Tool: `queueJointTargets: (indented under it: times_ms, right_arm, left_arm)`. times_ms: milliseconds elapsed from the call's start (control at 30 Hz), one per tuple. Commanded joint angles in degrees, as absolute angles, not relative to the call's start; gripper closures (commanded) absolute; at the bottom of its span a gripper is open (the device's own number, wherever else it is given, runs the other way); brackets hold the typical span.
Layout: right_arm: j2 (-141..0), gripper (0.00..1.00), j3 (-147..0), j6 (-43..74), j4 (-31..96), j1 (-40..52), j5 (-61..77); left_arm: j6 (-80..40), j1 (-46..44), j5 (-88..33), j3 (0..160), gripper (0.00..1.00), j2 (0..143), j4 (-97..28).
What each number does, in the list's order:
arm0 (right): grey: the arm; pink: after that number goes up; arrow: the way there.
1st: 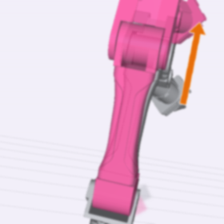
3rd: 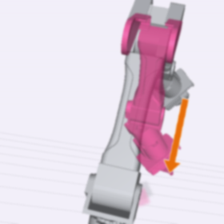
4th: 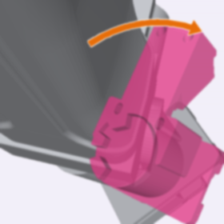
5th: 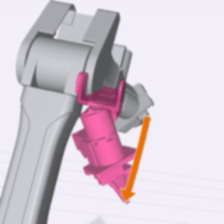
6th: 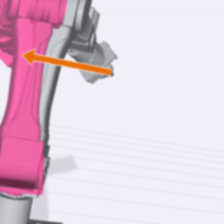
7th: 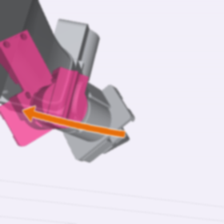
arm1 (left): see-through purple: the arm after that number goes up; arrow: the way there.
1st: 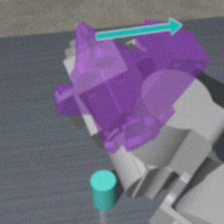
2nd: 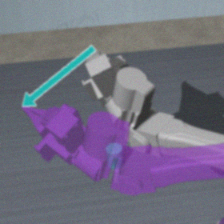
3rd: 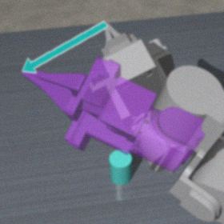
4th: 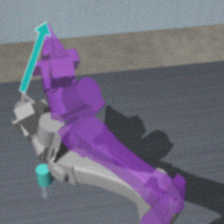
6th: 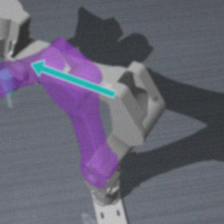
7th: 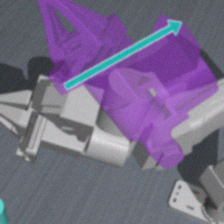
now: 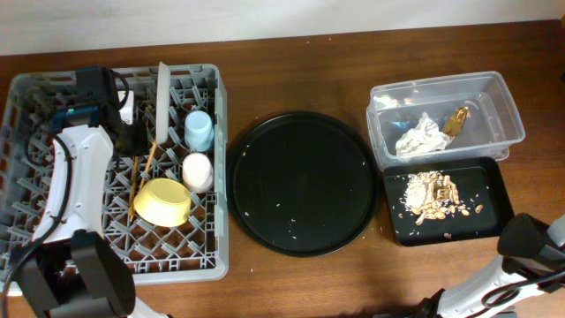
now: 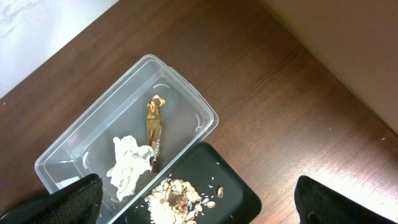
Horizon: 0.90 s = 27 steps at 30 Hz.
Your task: Sort waste into correct bins and load items into the dishwasher rack
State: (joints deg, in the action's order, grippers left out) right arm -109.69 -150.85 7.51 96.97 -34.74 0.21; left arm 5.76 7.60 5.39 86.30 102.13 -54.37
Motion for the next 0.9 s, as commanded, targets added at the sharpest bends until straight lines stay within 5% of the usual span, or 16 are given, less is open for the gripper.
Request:
queueJointTargets:
  times_ms: [0, 100, 167, 600, 867]
  right_arm:
    - [-109.8, 0.01, -151.0, 7.5, 97.3, -34.9, -0.3]
    - [-109.8, 0.01, -151.0, 7.5, 97.3, -34.9, -0.3]
    - [-109.8, 0.01, -151.0, 7.5, 97.3, -34.9, -0.3]
    - [-110.6, 0.01, -151.0, 7.5, 97.3, -33.6, -0.3]
    - [-94.3, 0.01, -151.7, 7.5, 97.3, -0.3, -0.3]
  left_arm:
    - [5.5, 8.1, -7.2, 86.0, 0.5, 95.5, -56.9]
    - [3.2, 7.8, -13.9, 86.0, 0.35, 83.2, -62.8]
    - [3.3, 6.3, -14.2, 86.0, 0.01, 78.5, -66.5]
    - [3.3, 4.4, -14.2, 85.9, 0.01, 77.9, -68.7]
    - [3.3, 4.4, -14.2, 85.9, 0.01, 77.9, -68.7]
